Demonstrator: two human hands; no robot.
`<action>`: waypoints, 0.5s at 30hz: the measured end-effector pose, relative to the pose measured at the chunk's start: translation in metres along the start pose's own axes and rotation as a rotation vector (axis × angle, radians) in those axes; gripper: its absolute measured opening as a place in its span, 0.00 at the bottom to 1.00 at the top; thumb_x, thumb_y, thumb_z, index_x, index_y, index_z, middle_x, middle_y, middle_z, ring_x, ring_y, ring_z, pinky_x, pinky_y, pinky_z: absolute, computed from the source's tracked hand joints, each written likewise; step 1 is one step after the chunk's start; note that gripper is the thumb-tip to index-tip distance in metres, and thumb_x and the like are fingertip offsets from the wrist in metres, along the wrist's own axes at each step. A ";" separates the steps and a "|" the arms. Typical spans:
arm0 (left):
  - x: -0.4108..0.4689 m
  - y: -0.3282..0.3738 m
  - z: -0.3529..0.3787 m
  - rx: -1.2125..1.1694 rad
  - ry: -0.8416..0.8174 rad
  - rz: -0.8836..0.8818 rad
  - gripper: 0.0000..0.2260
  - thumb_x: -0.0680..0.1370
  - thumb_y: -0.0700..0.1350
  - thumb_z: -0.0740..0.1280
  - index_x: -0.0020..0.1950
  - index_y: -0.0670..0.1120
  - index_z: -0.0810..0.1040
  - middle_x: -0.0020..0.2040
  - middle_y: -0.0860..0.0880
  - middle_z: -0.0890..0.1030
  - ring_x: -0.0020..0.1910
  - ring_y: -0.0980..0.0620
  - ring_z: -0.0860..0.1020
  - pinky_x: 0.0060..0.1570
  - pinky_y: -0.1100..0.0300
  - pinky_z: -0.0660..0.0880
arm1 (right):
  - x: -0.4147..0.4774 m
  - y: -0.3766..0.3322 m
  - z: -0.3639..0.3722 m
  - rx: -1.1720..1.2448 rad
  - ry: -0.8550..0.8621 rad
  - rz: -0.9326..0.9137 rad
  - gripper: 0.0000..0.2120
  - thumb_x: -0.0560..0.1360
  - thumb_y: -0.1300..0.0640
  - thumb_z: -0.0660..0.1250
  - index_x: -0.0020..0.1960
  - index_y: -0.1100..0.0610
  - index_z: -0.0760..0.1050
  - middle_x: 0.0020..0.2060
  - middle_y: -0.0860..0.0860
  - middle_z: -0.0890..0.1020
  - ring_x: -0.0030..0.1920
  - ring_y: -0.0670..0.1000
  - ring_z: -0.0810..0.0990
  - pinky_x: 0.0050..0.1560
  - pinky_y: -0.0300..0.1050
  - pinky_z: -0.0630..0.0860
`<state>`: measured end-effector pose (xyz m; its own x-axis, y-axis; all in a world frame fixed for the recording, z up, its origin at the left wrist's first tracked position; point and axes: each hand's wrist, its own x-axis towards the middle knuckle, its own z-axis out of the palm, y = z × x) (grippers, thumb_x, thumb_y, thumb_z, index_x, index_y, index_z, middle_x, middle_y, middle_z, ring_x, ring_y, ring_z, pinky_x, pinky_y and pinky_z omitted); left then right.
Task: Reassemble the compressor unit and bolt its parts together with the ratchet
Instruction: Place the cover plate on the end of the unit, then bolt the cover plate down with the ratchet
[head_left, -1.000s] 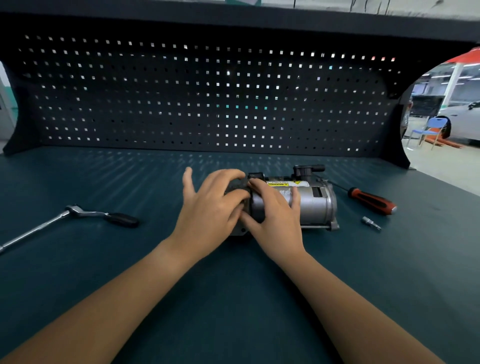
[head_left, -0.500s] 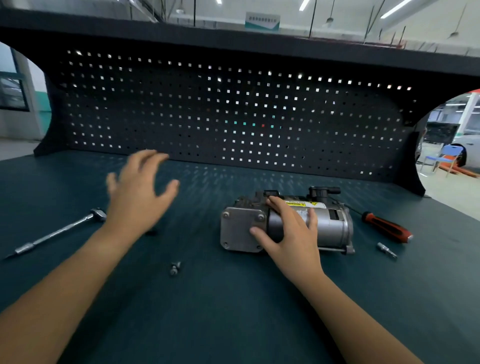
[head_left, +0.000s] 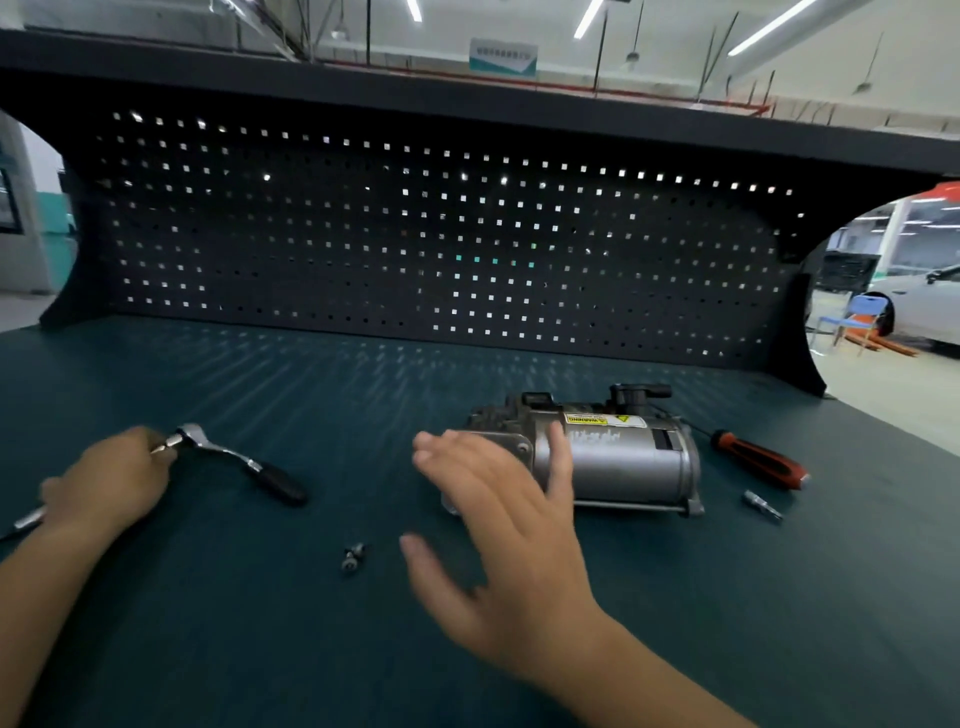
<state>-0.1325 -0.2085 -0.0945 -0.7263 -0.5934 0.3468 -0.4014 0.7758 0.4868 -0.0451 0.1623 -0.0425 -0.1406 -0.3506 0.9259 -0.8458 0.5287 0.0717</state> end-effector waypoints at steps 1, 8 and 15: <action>-0.003 0.002 -0.002 -0.069 0.085 0.045 0.06 0.78 0.43 0.63 0.53 0.43 0.75 0.50 0.36 0.79 0.48 0.34 0.76 0.49 0.43 0.73 | -0.001 -0.003 0.001 0.006 0.006 -0.025 0.19 0.70 0.51 0.65 0.60 0.52 0.68 0.57 0.46 0.80 0.61 0.43 0.74 0.69 0.62 0.53; -0.044 0.059 -0.042 -0.543 0.467 0.389 0.08 0.75 0.57 0.63 0.50 0.69 0.67 0.38 0.65 0.76 0.35 0.65 0.74 0.35 0.63 0.71 | -0.006 -0.002 0.005 0.084 0.015 0.034 0.10 0.72 0.54 0.64 0.52 0.54 0.75 0.33 0.45 0.81 0.36 0.45 0.78 0.55 0.46 0.71; -0.065 0.092 -0.064 -1.119 0.469 0.325 0.17 0.78 0.53 0.53 0.31 0.59 0.71 0.26 0.66 0.73 0.27 0.70 0.70 0.33 0.78 0.65 | -0.007 -0.001 0.001 0.335 -0.023 0.320 0.11 0.74 0.55 0.62 0.41 0.60 0.79 0.23 0.44 0.68 0.23 0.37 0.62 0.27 0.30 0.60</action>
<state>-0.0863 -0.1124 -0.0209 -0.3429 -0.6059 0.7178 0.6181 0.4299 0.6581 -0.0444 0.1631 -0.0492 -0.4295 -0.2294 0.8734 -0.8772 0.3357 -0.3432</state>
